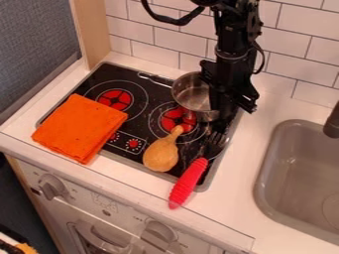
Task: Moved the silver pot to the left top side of the burner
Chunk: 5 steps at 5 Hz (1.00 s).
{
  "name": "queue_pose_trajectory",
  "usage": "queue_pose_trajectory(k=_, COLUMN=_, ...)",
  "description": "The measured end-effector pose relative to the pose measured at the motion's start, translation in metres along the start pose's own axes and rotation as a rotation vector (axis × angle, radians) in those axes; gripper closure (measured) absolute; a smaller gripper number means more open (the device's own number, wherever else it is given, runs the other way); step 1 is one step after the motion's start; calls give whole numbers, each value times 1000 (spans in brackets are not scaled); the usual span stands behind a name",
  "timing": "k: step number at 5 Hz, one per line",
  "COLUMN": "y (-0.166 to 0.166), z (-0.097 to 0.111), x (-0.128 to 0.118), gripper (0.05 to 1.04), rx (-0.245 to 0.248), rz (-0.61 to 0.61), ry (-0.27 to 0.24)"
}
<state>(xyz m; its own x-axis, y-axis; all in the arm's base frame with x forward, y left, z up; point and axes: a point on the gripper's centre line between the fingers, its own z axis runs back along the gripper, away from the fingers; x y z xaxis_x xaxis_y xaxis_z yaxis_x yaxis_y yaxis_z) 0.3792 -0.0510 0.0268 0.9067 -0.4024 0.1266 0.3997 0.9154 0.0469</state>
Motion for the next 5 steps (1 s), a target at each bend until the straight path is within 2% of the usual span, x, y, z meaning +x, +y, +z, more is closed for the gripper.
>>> queue_pose_trajectory(k=1, y=3, z=0, x=-2, gripper=1006, rx=29, rz=-33, ry=30)
queue_pose_trajectory(k=2, y=4, z=1, x=-4, gripper=1010, rx=8, rz=-34, ry=39)
queue_pose_trajectory(k=3, y=26, z=41, x=-6, gripper=1017, rx=31, rz=31, ry=-36)
queue_pose_trajectory(k=4, y=73, z=83, x=-27, gripper=1022, rx=60, rz=104, ry=-88)
queue_pose_trajectory(k=5, y=109, z=93, x=-54, gripper=1024, rx=102, rz=162, ry=-73)
